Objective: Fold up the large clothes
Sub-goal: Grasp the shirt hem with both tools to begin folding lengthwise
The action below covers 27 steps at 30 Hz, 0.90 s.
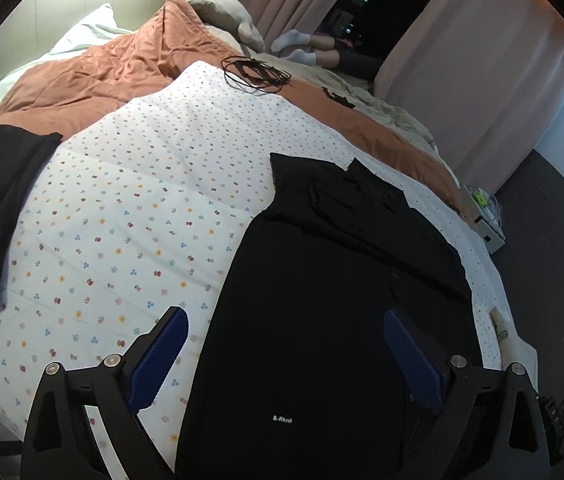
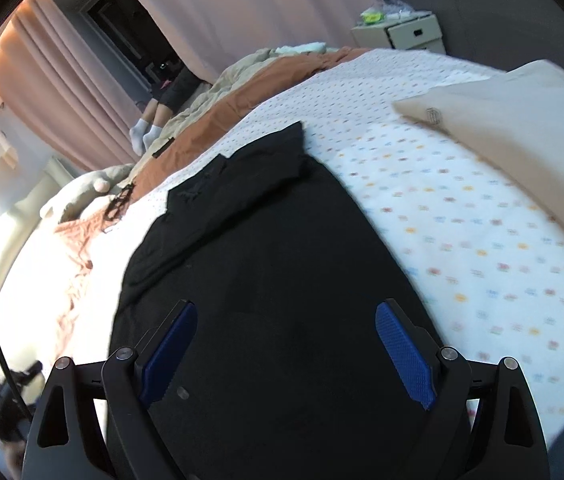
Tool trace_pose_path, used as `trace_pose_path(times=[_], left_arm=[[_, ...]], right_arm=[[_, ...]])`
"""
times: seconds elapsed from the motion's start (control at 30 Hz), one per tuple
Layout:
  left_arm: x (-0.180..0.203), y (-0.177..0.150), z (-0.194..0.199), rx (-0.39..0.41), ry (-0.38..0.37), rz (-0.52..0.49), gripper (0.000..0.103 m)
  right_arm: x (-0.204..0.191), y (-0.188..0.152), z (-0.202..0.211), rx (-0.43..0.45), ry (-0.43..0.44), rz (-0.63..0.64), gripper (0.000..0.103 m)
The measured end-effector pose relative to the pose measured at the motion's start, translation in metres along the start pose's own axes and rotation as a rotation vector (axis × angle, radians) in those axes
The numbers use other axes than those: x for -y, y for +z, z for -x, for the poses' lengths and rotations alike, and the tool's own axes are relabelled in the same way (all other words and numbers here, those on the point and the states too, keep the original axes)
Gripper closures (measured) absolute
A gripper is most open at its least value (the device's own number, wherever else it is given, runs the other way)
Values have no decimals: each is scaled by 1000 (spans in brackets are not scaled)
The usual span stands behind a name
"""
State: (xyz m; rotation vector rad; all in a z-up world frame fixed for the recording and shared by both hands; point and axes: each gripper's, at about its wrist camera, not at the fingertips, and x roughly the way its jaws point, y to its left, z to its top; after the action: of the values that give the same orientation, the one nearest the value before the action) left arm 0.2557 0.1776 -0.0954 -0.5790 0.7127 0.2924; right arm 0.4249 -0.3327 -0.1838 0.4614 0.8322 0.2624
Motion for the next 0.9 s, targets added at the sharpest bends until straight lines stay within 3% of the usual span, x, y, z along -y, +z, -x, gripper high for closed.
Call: trace_pose_path(times=[0.17, 0.37, 0.53, 0.77, 0.9], left_arm=[[-2, -25, 22, -17, -8, -45, 2], [-19, -57, 46, -44, 6, -51, 2], [-31, -84, 60, -70, 11, -52, 2], [-49, -111, 69, -122, -2, -52, 2], [-57, -122, 73, -136, -16, -51, 8]], right_arm=[[25, -15, 35, 32, -19, -9, 12], [44, -34, 75, 91, -64, 84, 12], [65, -48, 96, 41, -130, 126, 12], [86, -69, 119, 19, -147, 142, 12], [97, -81, 124, 2, -144, 146, 12]])
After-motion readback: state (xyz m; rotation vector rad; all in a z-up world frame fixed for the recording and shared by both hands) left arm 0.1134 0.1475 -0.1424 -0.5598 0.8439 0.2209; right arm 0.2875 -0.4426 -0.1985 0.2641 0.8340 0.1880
